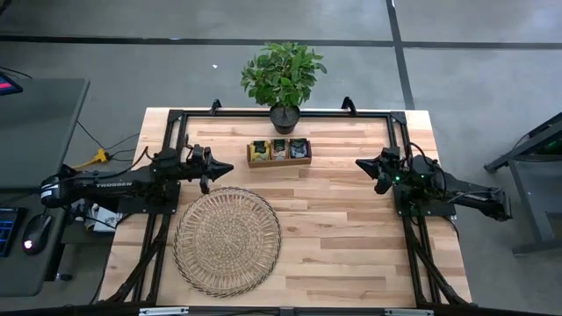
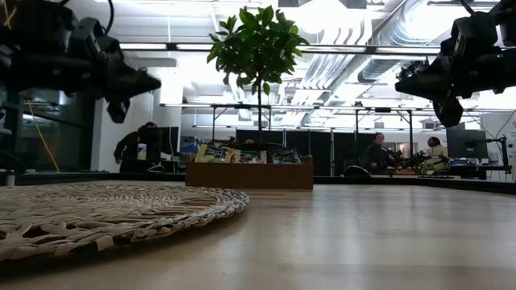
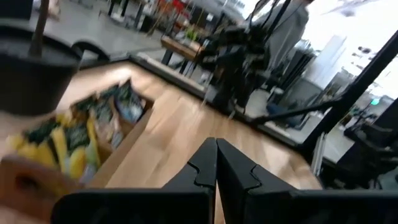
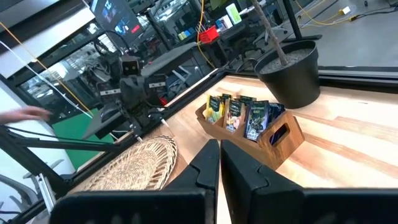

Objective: Pick & Place Tea
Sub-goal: Return to Home Position

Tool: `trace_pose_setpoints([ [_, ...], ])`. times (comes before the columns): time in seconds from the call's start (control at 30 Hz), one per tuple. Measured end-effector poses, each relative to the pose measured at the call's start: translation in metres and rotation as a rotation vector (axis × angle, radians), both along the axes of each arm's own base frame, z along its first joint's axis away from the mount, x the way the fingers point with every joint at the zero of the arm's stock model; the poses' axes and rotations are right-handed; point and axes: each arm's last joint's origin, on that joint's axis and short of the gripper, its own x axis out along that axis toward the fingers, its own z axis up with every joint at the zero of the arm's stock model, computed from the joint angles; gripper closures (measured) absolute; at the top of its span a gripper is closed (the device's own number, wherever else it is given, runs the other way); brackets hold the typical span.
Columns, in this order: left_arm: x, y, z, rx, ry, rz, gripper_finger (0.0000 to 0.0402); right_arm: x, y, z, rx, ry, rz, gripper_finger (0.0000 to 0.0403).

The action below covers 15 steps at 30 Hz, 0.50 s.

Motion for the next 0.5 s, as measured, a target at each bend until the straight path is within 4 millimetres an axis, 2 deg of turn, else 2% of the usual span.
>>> trace_pose_setpoints([
  [0.5, -0.002, -0.001, -0.020, -0.067, 0.202, 0.000, 0.0401, 0.000, 0.000, 0.000, 0.000, 0.000, 0.000, 0.0391],
])
